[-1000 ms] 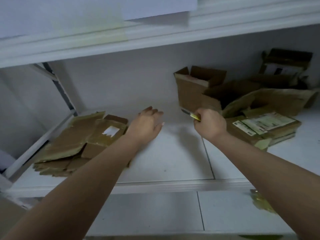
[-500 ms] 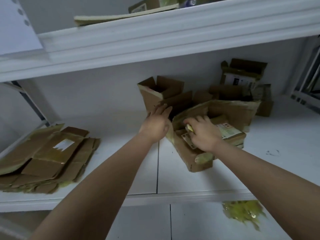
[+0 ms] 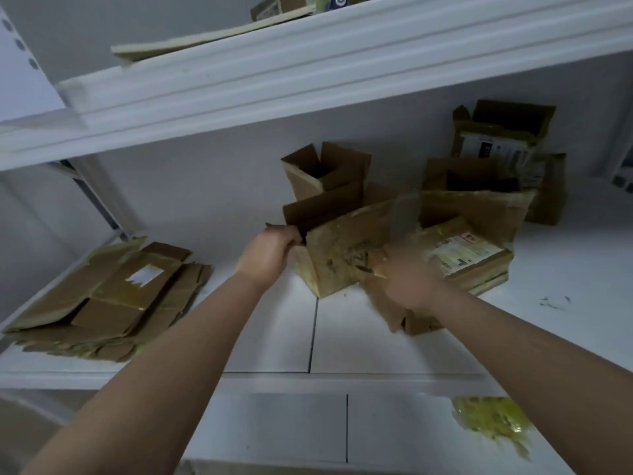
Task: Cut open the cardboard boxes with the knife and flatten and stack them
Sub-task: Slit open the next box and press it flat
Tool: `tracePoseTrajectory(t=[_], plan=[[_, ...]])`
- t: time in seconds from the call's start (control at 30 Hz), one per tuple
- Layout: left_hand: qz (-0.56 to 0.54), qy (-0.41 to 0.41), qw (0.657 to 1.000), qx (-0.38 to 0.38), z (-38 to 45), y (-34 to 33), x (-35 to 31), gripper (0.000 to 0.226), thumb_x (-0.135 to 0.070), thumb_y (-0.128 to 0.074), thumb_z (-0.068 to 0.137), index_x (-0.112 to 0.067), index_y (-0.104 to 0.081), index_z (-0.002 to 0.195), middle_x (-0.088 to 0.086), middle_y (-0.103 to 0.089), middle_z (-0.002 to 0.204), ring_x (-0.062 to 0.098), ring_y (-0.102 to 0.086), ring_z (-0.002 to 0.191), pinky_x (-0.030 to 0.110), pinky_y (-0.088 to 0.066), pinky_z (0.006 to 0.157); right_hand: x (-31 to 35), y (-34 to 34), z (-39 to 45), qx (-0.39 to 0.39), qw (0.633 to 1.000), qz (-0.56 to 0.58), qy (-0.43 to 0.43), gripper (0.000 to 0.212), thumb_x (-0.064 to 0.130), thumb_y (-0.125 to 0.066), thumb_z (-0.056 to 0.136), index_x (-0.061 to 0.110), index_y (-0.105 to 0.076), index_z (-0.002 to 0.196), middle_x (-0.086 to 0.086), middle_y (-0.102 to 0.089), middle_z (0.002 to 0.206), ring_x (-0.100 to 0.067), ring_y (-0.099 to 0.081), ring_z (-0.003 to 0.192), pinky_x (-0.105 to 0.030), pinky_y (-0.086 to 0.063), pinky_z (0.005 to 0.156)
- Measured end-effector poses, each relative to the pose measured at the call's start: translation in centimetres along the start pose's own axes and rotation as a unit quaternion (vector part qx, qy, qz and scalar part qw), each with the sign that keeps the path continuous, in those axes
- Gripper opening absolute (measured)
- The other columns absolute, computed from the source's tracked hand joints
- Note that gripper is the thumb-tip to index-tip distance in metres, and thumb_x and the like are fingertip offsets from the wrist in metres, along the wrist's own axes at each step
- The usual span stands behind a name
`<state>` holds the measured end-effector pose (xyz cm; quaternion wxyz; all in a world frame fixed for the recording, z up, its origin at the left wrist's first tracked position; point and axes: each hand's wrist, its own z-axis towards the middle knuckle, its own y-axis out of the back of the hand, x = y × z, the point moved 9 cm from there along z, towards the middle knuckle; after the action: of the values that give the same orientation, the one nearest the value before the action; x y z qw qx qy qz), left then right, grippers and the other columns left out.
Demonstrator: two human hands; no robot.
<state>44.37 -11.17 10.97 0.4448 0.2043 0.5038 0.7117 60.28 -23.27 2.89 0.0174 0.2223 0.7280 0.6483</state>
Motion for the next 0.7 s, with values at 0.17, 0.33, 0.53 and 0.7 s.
tracePoseTrajectory(t=[0.17,0.33,0.53,0.7], plan=[[0.000,0.015,1.000,-0.023,-3.8,2.9,1.8,0.017,0.000,-0.053,0.091,-0.007,-0.067,0.096,0.008,-0.069,0.096,0.028,-0.062,0.089,0.033,-0.046,0.073,-0.7,0.7,0.4,-0.036,0.997,-0.030,-0.060,0.048,0.023,-0.041,0.092,0.029,-0.044,0.139,-0.005,-0.021,0.155,-0.036,-0.005,0.144,-0.063,-0.008,0.112],[0.003,0.062,0.997,-0.054,-7.2,5.8,4.2,0.011,-0.004,-0.056,0.091,-0.007,-0.064,0.098,0.008,-0.071,0.095,0.031,-0.067,0.088,0.040,-0.054,0.073,2.7,3.2,0.2,-0.179,0.984,0.018,-0.006,0.038,0.016,-0.046,0.089,0.017,-0.056,0.126,-0.013,-0.051,0.129,-0.034,-0.039,0.123,-0.043,-0.035,0.101],[-0.013,0.146,0.988,-0.039,-11.2,6.8,7.6,0.010,-0.005,-0.057,0.090,-0.008,-0.062,0.098,0.005,-0.069,0.092,0.028,-0.063,0.086,0.030,-0.044,0.070,6.1,2.8,0.8,-0.213,0.972,0.095,0.037,0.024,0.017,-0.046,0.093,0.010,-0.057,0.113,-0.016,-0.057,0.117,-0.035,-0.049,0.109,-0.037,-0.043,0.082],[-0.013,0.252,0.967,-0.026,-13.0,6.8,10.8,0.034,-0.010,-0.055,0.089,-0.008,-0.048,0.122,0.003,-0.064,0.104,0.026,-0.060,0.096,0.035,-0.048,0.081,6.4,0.9,1.6,-0.169,0.980,0.105,0.016,0.022,0.018,-0.045,0.093,0.012,-0.056,0.111,-0.016,-0.060,0.111,-0.035,-0.057,0.103,-0.035,-0.042,0.075]])
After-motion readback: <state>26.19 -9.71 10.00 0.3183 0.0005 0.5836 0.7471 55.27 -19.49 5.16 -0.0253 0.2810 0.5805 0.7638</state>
